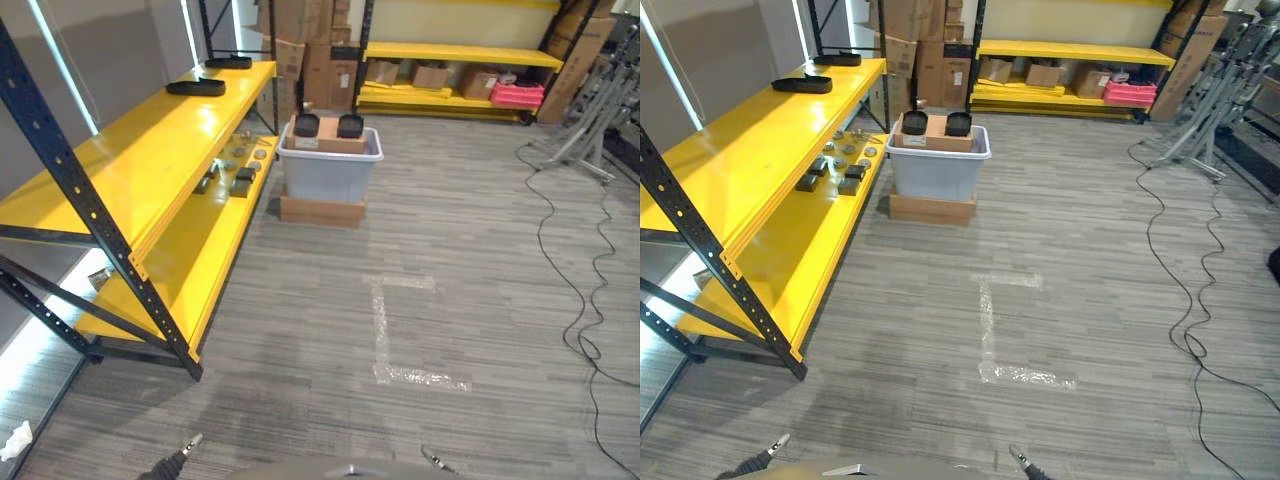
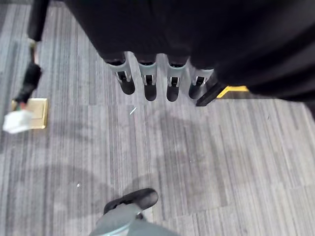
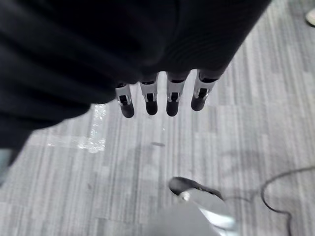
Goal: Move parts from the plastic box to the shelf.
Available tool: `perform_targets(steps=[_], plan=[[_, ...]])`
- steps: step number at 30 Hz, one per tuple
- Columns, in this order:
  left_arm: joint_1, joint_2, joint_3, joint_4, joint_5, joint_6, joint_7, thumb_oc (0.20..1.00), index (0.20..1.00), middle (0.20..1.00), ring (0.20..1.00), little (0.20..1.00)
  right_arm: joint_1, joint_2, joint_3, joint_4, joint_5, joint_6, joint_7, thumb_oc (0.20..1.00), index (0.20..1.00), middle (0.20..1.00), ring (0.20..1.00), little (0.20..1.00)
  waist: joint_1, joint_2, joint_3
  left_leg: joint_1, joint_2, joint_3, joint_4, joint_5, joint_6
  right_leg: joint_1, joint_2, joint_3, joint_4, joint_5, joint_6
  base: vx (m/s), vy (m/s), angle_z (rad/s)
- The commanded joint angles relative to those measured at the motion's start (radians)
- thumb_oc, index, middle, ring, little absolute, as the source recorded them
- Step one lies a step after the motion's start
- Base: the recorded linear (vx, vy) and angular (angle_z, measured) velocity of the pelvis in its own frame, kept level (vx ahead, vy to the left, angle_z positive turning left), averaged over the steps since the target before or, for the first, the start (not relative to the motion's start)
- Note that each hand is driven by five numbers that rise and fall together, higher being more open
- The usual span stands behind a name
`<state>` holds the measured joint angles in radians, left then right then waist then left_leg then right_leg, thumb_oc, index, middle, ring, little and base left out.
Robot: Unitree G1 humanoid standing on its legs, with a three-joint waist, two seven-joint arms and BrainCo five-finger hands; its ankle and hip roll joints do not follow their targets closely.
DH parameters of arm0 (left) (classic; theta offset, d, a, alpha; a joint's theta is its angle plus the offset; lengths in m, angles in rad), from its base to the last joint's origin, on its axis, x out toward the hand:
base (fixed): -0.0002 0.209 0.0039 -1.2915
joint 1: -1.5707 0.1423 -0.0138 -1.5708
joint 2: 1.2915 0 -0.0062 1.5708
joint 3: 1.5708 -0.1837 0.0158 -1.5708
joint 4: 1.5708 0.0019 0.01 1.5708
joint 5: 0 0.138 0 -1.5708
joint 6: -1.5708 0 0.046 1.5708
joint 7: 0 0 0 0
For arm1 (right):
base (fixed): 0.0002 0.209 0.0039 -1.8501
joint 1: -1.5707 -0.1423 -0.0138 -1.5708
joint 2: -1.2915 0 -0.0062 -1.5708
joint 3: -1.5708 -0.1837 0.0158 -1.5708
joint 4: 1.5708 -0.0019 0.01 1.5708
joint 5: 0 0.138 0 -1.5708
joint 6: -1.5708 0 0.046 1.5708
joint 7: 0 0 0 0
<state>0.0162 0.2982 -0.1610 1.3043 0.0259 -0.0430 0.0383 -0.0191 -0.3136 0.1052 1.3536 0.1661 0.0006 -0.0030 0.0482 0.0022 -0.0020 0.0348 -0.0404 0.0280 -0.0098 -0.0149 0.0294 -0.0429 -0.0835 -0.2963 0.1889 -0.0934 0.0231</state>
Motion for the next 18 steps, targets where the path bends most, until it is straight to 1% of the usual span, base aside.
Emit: perform_targets(steps=[1, 4, 9, 15, 18], plan=[[-0.055, 0.012, -0.005, 0.044, 0.011, -0.023, 0.000, 1.000, 1.000, 1.000, 1.000, 1.000, -0.055, -0.016, 0.010, 0.086, -0.010, 0.000, -0.008, 1.000, 1.000, 1.000, 1.000, 1.000, 0.005, 0.000, 0.017, 0.072, 0.087, 0.000, -0.077, -0.030, -0.068, 0.171, -0.053, -0.035, -0.276, 0.077, 0.113, -0.01, -0.007, 0.12], [-0.059, -0.001, 0.005, 0.052, -0.018, -0.018, -0.011, 1.000, 1.000, 1.000, 1.000, 1.000, -0.053, -0.005, 0.007, 0.088, 0.004, 0.002, -0.003, 1.000, 1.000, 1.000, 1.000, 1.000, 0.007, 0.002, 0.014, 0.071, 0.087, -0.005, -0.077, -0.030, -0.068, 0.173, -0.053, -0.039, -0.276, 0.075, 0.111, 0.00, -0.011, 0.09], [-0.061, -0.019, 0.034, 0.065, -0.058, -0.021, 0.014, 1.000, 1.000, 1.000, 1.000, 1.000, -0.043, 0.024, 0.005, 0.077, 0.036, -0.008, -0.002, 1.000, 1.000, 1.000, 1.000, 1.000, 0.009, 0.000, 0.011, 0.079, 0.087, -0.004, -0.077, -0.034, -0.069, 0.180, -0.052, -0.042, -0.276, 0.072, 0.110, 0.00, 0.000, 0.01], [-0.051, -0.038, 0.052, 0.046, -0.114, -0.040, 0.024, 1.000, 1.000, 1.000, 1.000, 1.000, -0.026, 0.035, 0.006, 0.043, 0.051, -0.029, -0.014, 1.000, 1.000, 1.000, 1.000, 1.000, 0.000, -0.001, 0.015, 0.089, 0.088, 0.003, -0.077, -0.040, -0.068, 0.185, -0.052, -0.035, -0.276, 0.071, 0.111, 0.00, 0.001, 0.01], [-0.053, -0.045, 0.054, 0.008, -0.125, -0.061, 0.054, 1.000, 1.000, 1.000, 1.000, 1.000, -0.022, 0.034, 0.015, 0.035, 0.035, -0.035, -0.025, 1.000, 1.000, 1.000, 1.000, 1.000, 0.000, -0.005, 0.020, 0.089, 0.087, 0.001, -0.077, -0.040, -0.067, 0.184, -0.052, -0.035, -0.276, 0.073, 0.112, 0.01, 0.021, -0.05]])
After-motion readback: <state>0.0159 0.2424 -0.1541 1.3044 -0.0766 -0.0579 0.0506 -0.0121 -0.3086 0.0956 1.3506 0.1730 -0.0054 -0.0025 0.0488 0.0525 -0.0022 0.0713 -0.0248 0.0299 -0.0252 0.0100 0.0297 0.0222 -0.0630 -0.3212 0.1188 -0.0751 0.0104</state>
